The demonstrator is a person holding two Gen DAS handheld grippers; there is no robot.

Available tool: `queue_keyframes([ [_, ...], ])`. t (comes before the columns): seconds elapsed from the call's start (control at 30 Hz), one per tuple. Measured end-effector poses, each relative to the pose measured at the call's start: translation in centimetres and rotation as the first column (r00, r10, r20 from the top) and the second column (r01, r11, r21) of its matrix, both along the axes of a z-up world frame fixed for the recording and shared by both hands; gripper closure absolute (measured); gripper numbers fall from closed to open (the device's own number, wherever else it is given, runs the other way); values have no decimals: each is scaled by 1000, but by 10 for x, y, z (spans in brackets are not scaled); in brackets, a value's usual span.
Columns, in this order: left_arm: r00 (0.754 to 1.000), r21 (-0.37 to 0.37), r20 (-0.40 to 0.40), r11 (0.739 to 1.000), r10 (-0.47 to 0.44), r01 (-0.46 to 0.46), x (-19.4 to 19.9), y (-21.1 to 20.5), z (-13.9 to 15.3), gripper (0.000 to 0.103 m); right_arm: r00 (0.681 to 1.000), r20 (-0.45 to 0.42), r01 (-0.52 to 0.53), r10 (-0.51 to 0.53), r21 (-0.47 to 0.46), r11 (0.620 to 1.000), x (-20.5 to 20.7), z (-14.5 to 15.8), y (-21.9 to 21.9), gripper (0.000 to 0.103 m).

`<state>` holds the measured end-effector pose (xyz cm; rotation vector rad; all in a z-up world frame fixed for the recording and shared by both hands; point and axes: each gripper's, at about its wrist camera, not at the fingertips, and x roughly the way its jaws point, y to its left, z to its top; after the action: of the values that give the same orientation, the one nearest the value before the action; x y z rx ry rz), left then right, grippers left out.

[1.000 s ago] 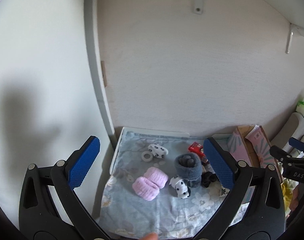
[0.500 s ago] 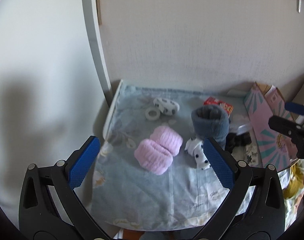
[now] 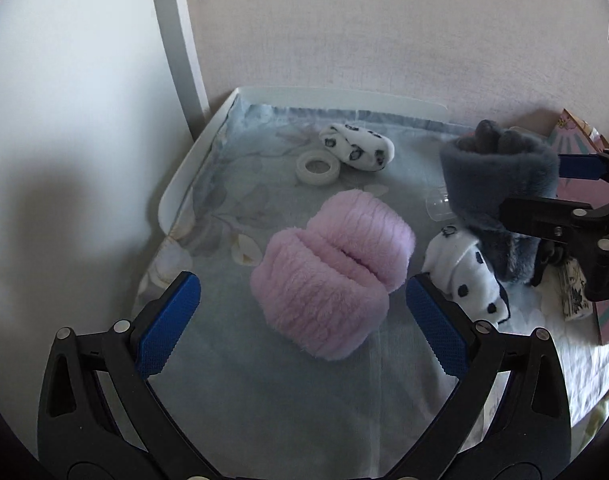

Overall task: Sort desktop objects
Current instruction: 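Grasp the pink slippers with the left tool while the right tool grasps the grey slipper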

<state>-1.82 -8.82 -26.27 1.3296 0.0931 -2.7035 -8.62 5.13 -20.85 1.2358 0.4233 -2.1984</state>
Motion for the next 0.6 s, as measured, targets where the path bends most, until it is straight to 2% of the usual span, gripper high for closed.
queue_keyframes([
  [0.1,1000,30,-17,999,15,-15,-4,-1,-5,6,1000,-8,-13,13,1,1000,-6,-4,-5,3],
  [0.17,1000,40,-10,999,16,-16,-8,-2,-10,21,1000,-6,-20,20,-1,1000,-9,-7,-9,8],
  [0.23,1000,65,18,998,11,-13,-12,-3,-16,32,1000,13,-26,26,-6,1000,-12,-10,-12,18],
  [0.27,1000,99,18,995,6,-8,-12,-5,-16,38,999,22,-30,30,-5,1000,-12,-11,-13,29],
  [0.3,1000,114,13,993,9,-11,-11,-7,-15,40,999,31,-37,37,-1,999,-12,-13,-14,35],
  [0.37,1000,116,7,993,12,-12,-10,-6,-13,52,998,36,-46,46,16,999,-13,-16,-16,48],
  [0.4,1000,116,7,993,12,-13,-10,-6,-11,55,998,35,-48,48,15,999,-14,-16,-16,51],
  [0.47,1000,122,13,992,24,-25,-10,-7,-9,72,999,33,-44,43,9,999,-15,-15,-16,62],
  [0.6,998,143,44,988,52,-58,-14,-16,-10,81,999,41,-36,36,-3,999,-19,-13,-14,72],
])
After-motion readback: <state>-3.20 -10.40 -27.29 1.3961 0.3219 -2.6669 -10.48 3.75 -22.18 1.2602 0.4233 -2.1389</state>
